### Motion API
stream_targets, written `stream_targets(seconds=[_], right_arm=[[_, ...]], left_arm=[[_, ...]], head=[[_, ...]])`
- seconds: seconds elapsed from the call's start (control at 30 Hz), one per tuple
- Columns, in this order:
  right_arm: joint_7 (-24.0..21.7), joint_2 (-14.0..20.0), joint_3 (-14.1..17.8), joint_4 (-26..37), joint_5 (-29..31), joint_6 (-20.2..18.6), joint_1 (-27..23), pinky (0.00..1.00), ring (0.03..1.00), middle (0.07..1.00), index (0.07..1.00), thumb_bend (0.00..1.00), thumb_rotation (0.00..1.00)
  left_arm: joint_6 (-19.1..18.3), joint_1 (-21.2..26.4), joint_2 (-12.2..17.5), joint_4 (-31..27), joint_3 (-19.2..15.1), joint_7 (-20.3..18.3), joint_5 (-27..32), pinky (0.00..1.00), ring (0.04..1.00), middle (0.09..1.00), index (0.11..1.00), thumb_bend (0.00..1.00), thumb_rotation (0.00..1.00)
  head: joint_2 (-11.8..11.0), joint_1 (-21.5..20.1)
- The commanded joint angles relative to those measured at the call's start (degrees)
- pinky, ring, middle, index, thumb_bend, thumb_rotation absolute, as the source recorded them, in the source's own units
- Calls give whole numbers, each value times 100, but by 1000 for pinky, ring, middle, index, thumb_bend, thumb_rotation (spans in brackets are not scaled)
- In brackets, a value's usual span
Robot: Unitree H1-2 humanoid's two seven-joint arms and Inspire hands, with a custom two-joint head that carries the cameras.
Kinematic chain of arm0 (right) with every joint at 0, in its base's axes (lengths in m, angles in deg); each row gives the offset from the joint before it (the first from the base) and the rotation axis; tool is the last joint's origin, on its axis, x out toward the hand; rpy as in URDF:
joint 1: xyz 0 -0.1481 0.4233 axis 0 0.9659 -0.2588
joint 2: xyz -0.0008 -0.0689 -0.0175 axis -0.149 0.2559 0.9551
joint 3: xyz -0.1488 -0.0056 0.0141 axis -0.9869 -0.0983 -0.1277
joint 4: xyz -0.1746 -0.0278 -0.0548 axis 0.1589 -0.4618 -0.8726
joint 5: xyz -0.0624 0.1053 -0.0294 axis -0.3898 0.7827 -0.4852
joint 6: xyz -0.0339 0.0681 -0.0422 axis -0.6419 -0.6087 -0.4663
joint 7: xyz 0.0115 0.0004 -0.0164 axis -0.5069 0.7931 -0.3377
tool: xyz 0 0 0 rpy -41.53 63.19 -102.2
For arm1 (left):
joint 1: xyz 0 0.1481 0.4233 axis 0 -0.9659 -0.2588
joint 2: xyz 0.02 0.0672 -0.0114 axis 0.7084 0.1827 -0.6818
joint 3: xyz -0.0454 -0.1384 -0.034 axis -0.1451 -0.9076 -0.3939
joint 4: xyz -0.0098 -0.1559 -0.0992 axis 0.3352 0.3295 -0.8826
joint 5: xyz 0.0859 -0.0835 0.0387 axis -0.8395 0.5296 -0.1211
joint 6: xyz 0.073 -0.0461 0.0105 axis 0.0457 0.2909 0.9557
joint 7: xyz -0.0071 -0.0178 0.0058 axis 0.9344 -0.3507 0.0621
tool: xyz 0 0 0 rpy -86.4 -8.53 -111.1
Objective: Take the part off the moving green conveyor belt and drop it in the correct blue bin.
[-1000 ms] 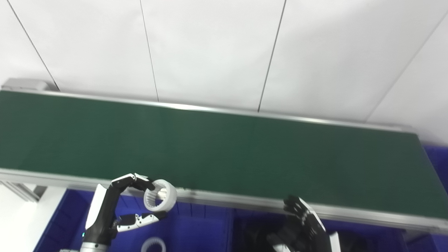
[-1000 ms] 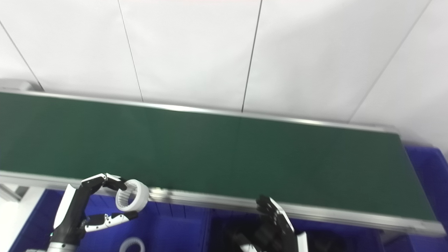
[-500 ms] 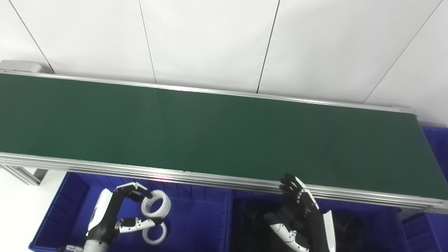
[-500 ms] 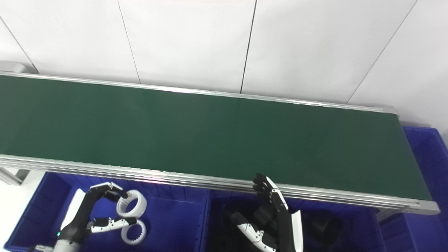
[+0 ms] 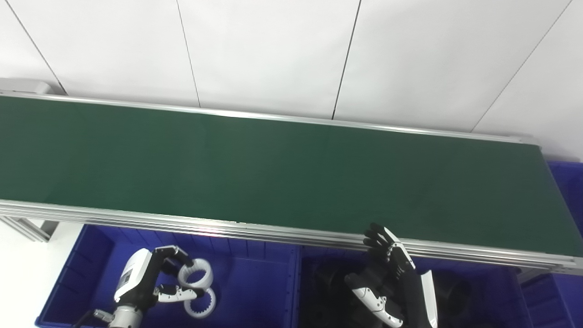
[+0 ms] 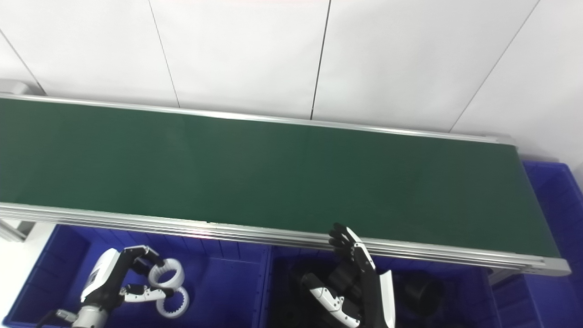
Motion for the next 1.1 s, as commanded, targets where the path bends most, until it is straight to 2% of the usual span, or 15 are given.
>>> stream_targets(seconds=[0.0, 0.03, 0.07, 0.1, 0.13, 0.2, 0.3, 0.4, 0.53, 0.67, 0.8, 0.93, 1.07], right_arm=[[-31, -39, 18, 207, 9, 291, -8, 703, 754, 791, 833, 644, 491], [-35, -41, 22, 210, 6, 291, -5, 703, 755, 790, 834, 644, 490], [-36, -44, 23, 211, 4, 291, -4, 703, 755, 790, 834, 644, 487], [-35, -50, 22, 210, 1, 291, -4, 703, 755, 789, 834, 645, 485], [-31, -55, 24, 205, -9, 291, -6, 703, 755, 788, 834, 647, 485], [-26, -68, 29, 198, -31, 290, -9, 702, 752, 786, 833, 650, 488], [-25, -69, 27, 194, -54, 291, -8, 699, 750, 786, 835, 646, 485], [-10, -68, 10, 178, -35, 294, -14, 698, 751, 789, 834, 647, 481], [5, -87, 4, 152, -42, 294, -17, 698, 751, 789, 833, 646, 482], [20, -127, 0, 160, -94, 294, -7, 697, 750, 788, 835, 653, 490], [6, -182, 18, 154, -161, 288, 9, 696, 750, 788, 836, 667, 504], [-26, -256, 50, 140, -231, 281, 32, 691, 749, 787, 832, 691, 533], [-217, -357, 51, 167, -171, 77, 52, 704, 767, 802, 844, 701, 514]], left_arm=[[-216, -12, 94, -307, 37, -137, 39, 721, 797, 813, 737, 654, 237], [-269, -32, 107, -369, 61, -184, 57, 796, 874, 890, 829, 767, 456], [-301, -54, 132, -430, 94, -222, 50, 836, 916, 932, 878, 833, 565], [-279, -78, 173, -489, 133, -287, 79, 867, 950, 966, 919, 902, 642], [-189, -103, 204, -537, 150, -368, 205, 880, 964, 978, 936, 935, 666], [203, -151, 260, -590, 161, -468, 549, 900, 984, 995, 960, 984, 673], [918, -206, 304, -605, 134, -595, 1166, 918, 979, 985, 942, 1000, 608], [1334, -242, 423, -727, 191, -831, 1524, 922, 967, 970, 927, 1000, 617], [1835, -256, 716, -1181, 368, -1616, 2510, 961, 976, 964, 905, 1000, 553], [1963, -292, 789, -1746, 430, -2167, 3621, 826, 824, 809, 774, 1000, 439], [1964, -300, 815, -2084, 441, -2646, 4429, 770, 749, 739, 730, 1000, 429], [1973, -273, 809, -2266, 398, -2994, 4816, 693, 691, 699, 695, 1000, 501], [1962, -237, 724, -2358, 351, -3098, 4880, 681, 700, 709, 698, 1000, 554]], head=[[0, 3], [0, 3], [-10, 9], [-5, -2], [-5, -2], [-4, -14], [-3, -11], [7, -18], [5, -30], [18, -114], [48, -274], [60, -476], [119, -924]])
